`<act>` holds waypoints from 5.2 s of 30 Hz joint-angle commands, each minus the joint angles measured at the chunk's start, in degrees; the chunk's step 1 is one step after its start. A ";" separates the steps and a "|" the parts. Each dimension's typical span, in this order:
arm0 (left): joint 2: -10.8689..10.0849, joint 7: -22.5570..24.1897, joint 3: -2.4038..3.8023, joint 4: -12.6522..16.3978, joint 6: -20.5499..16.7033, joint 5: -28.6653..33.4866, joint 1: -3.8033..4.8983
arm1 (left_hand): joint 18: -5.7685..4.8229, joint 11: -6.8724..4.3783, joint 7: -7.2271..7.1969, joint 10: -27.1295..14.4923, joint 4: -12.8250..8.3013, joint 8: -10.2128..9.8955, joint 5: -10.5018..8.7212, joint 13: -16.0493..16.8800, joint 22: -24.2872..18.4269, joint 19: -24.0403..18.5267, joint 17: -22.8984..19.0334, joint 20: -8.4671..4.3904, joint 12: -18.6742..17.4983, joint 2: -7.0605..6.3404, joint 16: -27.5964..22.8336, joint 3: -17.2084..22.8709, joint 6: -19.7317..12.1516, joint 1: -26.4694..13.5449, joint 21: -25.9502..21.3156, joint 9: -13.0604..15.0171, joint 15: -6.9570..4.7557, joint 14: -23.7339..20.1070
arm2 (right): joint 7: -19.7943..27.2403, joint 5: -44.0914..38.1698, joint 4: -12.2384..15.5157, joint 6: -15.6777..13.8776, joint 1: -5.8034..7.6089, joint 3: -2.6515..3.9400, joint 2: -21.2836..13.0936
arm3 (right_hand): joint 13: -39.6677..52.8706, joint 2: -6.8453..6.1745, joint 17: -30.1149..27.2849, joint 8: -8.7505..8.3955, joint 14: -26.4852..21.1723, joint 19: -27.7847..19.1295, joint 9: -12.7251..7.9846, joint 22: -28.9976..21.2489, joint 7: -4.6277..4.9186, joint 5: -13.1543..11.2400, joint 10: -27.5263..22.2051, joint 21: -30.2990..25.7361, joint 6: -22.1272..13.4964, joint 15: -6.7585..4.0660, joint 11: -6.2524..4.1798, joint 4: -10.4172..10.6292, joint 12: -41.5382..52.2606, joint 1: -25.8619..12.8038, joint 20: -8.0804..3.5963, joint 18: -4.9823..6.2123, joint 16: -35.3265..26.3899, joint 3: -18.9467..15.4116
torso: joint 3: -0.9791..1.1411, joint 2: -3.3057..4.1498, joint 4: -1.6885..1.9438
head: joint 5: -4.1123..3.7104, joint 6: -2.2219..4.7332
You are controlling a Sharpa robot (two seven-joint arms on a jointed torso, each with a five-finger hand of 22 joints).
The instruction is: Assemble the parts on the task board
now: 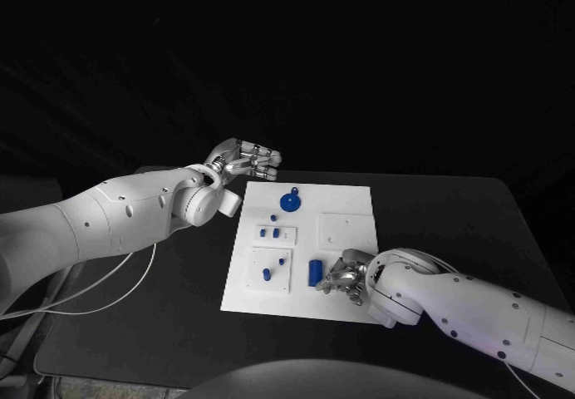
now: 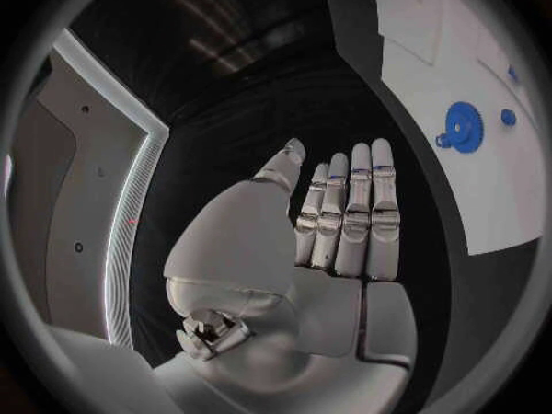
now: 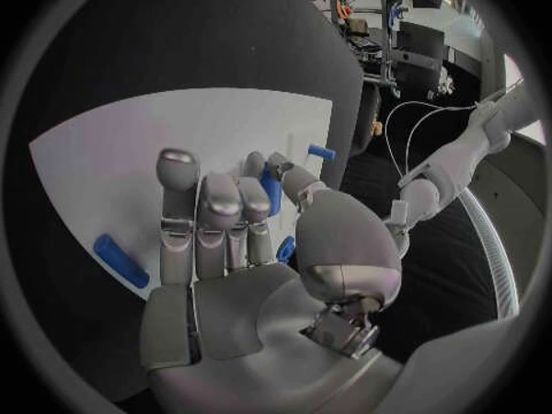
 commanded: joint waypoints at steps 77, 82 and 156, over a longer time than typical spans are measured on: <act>-0.53 0.64 -0.56 0.51 3.41 0.12 0.02 | -0.29 0.15 -0.17 0.01 -0.31 -0.14 -0.73 -0.01 -0.39 0.19 0.13 0.07 -0.25 0.18 0.04 -1.23 -0.27 0.12 -0.44 -0.02 0.36 -0.17 | -2.57 -17.41 1.78 7.50 -0.97 4.06 -11.47 | -1.16 -9.73 0.77 -0.05 0.03 2.81 -27.85 0.96 2.29 -7.59 -0.06 0.28 -0.98 0.70 1.22 12.53 -1.65 7.31 0.37 -0.17 0.14 -5.43 | 0.03 -0.12 -0.26 | -1.15 0.70; -0.61 0.59 -0.57 0.56 3.54 0.10 0.02 | -0.29 0.15 -0.17 0.01 -0.31 -0.14 -0.73 -0.01 -0.39 0.19 0.13 0.07 -0.25 0.18 0.04 -1.23 -0.27 0.12 -0.44 -0.02 0.36 -0.17 | -3.31 -19.33 0.80 8.66 -1.03 3.81 -10.76 | -1.14 -8.33 0.60 -0.08 0.09 2.79 -25.85 0.91 1.70 -7.46 -0.09 0.14 0.03 0.59 0.94 9.27 -1.66 8.05 0.27 -0.41 -0.08 -4.79 | 0.06 -0.11 -0.32 | -1.10 0.57; -0.39 -1.17 -0.63 0.46 5.34 -1.26 0.02 | -0.28 0.27 -0.02 -0.28 -0.25 -0.14 -1.89 0.00 -0.74 0.22 0.16 0.16 -0.24 0.91 0.05 -2.65 -0.67 0.28 -0.54 -0.02 0.43 -0.26 | -2.23 -8.78 2.69 4.86 -0.07 4.86 -4.94 | -2.12 -0.12 -0.96 -0.24 -0.14 2.74 -21.86 1.36 2.85 3.93 -1.19 -1.52 -2.30 0.95 1.35 -7.81 -2.53 5.55 0.72 -0.10 -1.41 5.81 | 0.07 -0.10 -0.26 | -1.27 0.54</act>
